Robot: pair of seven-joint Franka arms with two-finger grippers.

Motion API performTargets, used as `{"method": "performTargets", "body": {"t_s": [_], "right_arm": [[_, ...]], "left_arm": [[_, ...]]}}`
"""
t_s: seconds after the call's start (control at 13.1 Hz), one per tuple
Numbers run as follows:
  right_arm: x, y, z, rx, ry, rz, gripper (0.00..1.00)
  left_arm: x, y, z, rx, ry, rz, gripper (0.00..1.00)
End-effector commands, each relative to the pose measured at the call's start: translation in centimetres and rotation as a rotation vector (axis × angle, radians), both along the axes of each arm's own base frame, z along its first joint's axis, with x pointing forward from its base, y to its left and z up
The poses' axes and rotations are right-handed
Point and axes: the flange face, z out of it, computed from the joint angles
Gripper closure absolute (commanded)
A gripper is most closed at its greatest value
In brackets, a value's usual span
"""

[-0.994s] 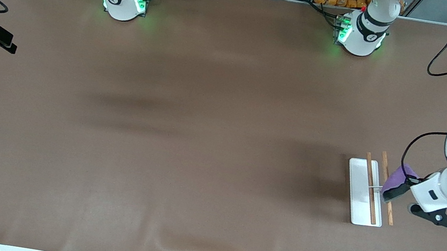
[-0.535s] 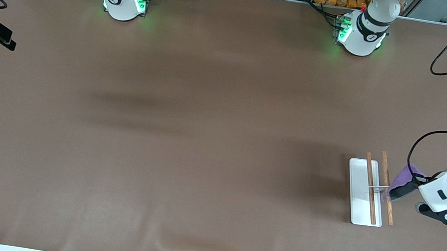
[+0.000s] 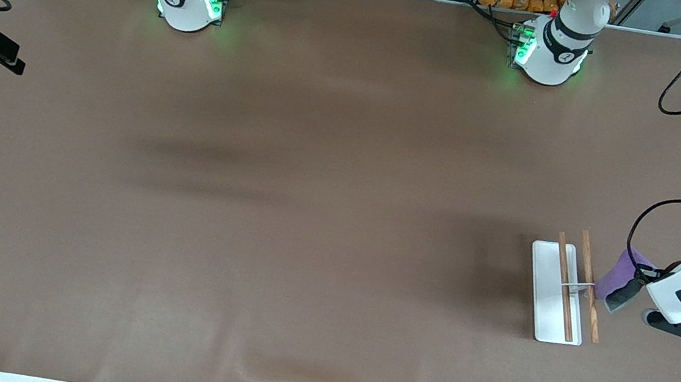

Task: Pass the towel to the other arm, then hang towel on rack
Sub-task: 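Lower the towel with the left gripper between the wooden dowels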

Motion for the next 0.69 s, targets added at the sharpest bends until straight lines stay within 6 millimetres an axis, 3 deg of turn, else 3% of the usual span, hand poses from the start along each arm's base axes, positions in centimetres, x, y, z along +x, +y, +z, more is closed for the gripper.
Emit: {"method": "performTargets", "body": {"t_s": [0.0,0.38,0.61], "right_arm": [[-0.9,-0.1,0.2,-0.013,0.000,0.009,0.00],[-0.8,0.0,0.1,-0.013,0.000,0.010,0.00],[-0.8,-0.2,0.1,-0.011,0.000,0.028,0.00]], "left_arm": [[-0.2,-1.3,0.4,0.025,-0.001,-0.019,1.00],[0.3,-5.3,-0.7,0.088,-0.022,-0.031,1.00],[0.6,-5.9,-2.3,0.093,-0.023,-0.010,1.00]]}}
